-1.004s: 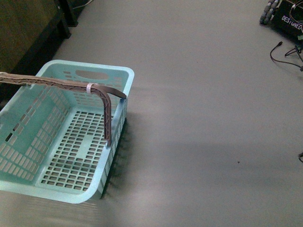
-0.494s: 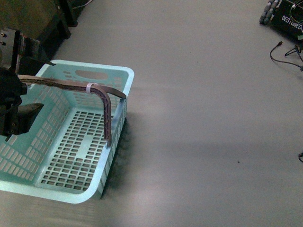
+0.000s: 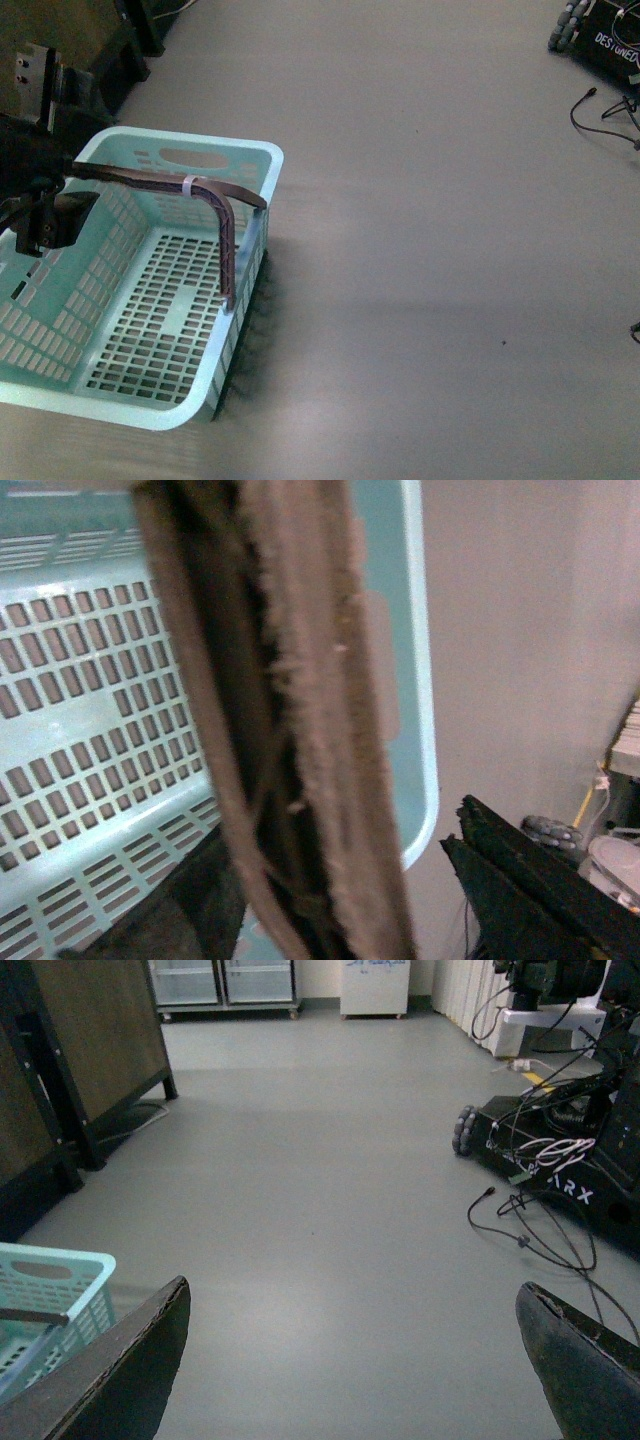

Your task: Pick lemon and mango into basket

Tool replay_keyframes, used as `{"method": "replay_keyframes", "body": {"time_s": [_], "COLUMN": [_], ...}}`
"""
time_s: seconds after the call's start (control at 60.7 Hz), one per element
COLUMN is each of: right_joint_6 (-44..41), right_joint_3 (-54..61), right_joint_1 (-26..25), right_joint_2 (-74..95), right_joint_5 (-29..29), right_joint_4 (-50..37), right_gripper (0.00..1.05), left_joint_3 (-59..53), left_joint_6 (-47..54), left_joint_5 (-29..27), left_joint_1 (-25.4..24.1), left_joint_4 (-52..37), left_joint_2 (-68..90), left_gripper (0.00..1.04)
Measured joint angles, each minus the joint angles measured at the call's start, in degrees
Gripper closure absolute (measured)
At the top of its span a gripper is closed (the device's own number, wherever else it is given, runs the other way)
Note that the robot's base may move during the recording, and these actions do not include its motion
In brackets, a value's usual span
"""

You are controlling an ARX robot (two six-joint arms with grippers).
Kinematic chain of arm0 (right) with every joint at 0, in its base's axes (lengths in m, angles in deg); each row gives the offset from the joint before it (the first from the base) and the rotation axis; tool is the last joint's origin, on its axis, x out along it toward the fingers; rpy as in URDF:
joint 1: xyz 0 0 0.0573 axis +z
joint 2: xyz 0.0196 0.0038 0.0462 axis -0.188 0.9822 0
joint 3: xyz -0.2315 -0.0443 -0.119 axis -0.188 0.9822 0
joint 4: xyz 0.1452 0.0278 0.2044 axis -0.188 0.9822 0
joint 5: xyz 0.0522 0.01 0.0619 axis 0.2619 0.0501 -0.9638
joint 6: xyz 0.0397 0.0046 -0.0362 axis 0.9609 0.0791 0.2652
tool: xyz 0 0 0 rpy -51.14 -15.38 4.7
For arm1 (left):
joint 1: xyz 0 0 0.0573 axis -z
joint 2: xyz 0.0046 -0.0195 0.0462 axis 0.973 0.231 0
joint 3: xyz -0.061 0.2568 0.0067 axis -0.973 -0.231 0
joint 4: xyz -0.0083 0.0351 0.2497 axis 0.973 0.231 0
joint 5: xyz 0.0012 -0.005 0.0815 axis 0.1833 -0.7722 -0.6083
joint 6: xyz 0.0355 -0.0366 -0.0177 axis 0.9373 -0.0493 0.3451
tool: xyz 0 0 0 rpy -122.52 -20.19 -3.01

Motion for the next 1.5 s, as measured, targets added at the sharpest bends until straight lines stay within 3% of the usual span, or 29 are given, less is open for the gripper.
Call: {"method": "replay_keyframes", "body": {"time_s": [0.198,0.313,0.56,0.79,0.939,1.186,1.499], "right_joint_6": [0.0,0.0,0.0,0.0,0.0,0.0,0.0], "right_joint_3": [0.0,0.0,0.0,0.0,0.0,0.0,0.0], "right_joint_1": [0.0,0.0,0.0,0.0,0.0,0.0,0.0], "right_joint_2": [0.0,0.0,0.0,0.0,0.0,0.02,0.02], "right_joint_5": [0.0,0.0,0.0,0.0,0.0,0.0,0.0], "right_joint_4": [0.0,0.0,0.0,0.0,0.0,0.0,0.0], "right_gripper": [0.09,0.09,0.09,0.09,0.09,0.09,0.09], "left_joint_3": [0.37,-0.98,-8.94,-11.61,-9.14,-3.19,-2.49], "left_joint_6": [-0.55,-3.37,-4.63,-9.97,-12.31,-12.68,-12.39], "left_joint_5": [-0.59,-0.24,1.2,6.62,7.63,8.44,7.98], "left_joint_1": [-0.17,-0.61,-2.75,-6.12,-6.19,-5.49,-5.4], "left_joint_4": [2.6,4.07,10.43,28.52,35.47,44.96,45.46], "left_joint_2": [-0.24,-2.16,-15.87,-47.87,-57.99,-67.52,-68.35], "left_gripper": [0.83,0.97,0.98,0.98,0.98,0.98,0.98]}}
